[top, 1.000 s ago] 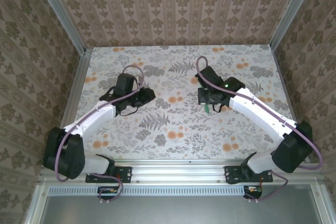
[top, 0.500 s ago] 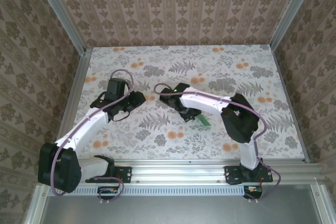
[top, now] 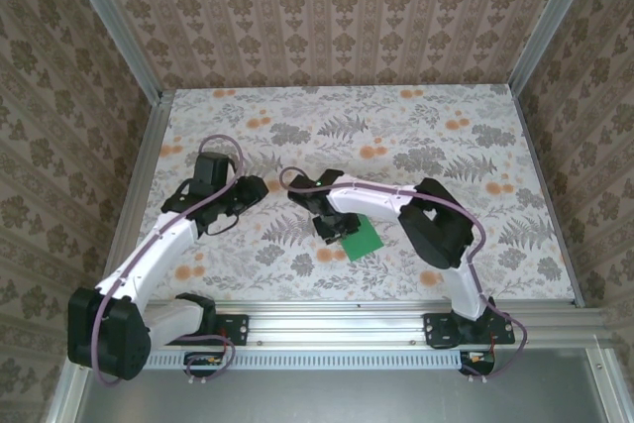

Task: Fold a paper plane with a square sheet of paper (pick it up from the middle)
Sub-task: Turn over the paper at the center of the table, then third fold the triangle at the center of the table.

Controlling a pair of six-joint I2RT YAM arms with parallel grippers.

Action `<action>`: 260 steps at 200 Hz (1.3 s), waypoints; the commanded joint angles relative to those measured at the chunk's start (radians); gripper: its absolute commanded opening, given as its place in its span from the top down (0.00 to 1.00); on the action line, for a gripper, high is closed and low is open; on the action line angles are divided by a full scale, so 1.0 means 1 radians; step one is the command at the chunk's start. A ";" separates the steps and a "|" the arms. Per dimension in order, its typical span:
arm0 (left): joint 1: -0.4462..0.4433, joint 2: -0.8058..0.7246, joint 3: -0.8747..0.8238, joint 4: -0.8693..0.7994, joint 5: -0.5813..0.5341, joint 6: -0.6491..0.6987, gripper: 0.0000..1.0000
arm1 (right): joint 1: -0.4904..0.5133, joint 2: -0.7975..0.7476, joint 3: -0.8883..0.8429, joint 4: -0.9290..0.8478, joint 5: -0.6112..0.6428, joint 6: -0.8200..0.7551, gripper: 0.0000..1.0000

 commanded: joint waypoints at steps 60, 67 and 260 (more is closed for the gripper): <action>-0.239 0.317 0.151 0.033 0.109 0.090 0.68 | -0.336 -0.523 -0.593 0.546 -0.411 0.005 0.49; -0.258 0.357 0.167 0.036 0.112 0.081 0.70 | -0.365 -0.527 -0.615 0.567 -0.430 -0.006 0.49; -0.363 0.785 0.325 0.120 0.147 0.073 0.78 | -0.478 -0.448 -0.774 0.698 -0.689 -0.123 0.55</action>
